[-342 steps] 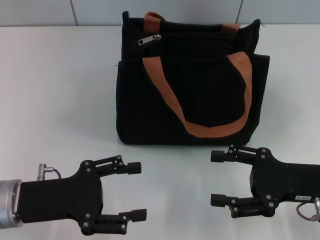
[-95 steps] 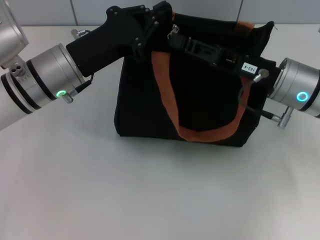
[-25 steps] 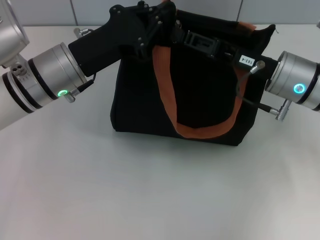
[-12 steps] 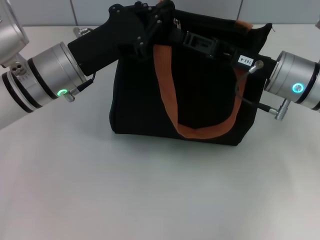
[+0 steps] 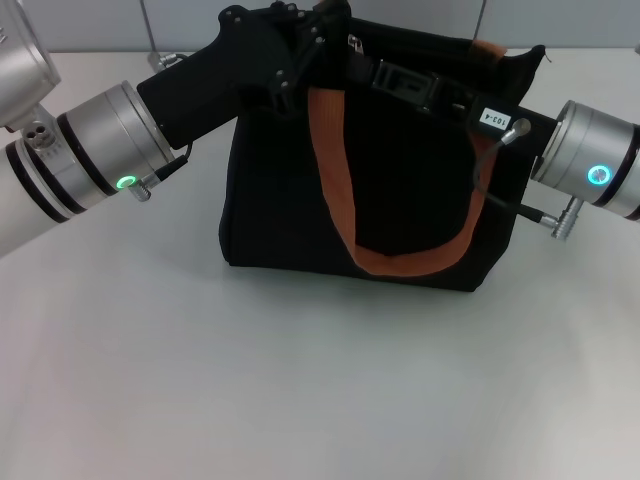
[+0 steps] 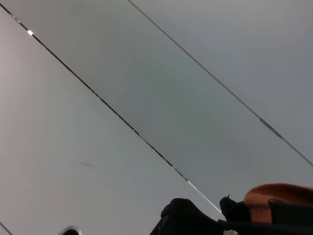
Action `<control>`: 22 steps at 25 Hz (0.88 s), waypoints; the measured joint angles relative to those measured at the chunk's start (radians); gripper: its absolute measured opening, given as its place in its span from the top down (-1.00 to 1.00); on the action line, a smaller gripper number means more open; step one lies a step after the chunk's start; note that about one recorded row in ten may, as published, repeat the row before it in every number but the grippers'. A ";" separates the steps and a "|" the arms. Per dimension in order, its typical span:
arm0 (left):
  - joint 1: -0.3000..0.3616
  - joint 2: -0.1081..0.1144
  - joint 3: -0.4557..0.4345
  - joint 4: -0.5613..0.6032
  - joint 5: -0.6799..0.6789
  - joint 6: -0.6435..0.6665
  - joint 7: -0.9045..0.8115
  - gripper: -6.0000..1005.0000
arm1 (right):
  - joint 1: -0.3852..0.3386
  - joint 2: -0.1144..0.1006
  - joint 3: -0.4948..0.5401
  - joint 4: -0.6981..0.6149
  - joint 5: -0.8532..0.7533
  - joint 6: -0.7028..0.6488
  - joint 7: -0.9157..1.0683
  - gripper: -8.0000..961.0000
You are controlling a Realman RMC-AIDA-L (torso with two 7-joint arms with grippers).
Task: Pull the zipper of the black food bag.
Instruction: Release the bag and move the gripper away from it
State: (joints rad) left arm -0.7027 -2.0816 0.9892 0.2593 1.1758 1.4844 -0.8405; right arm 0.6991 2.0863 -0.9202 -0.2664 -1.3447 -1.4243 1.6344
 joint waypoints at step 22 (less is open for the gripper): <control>0.001 0.000 -0.002 -0.008 0.001 -0.003 0.000 0.93 | 0.002 0.001 0.002 -0.001 0.001 -0.001 -0.015 0.66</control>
State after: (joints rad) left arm -0.7018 -2.0816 0.9875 0.2515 1.1766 1.4818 -0.8406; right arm 0.7012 2.0871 -0.9180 -0.2670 -1.3437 -1.4250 1.6192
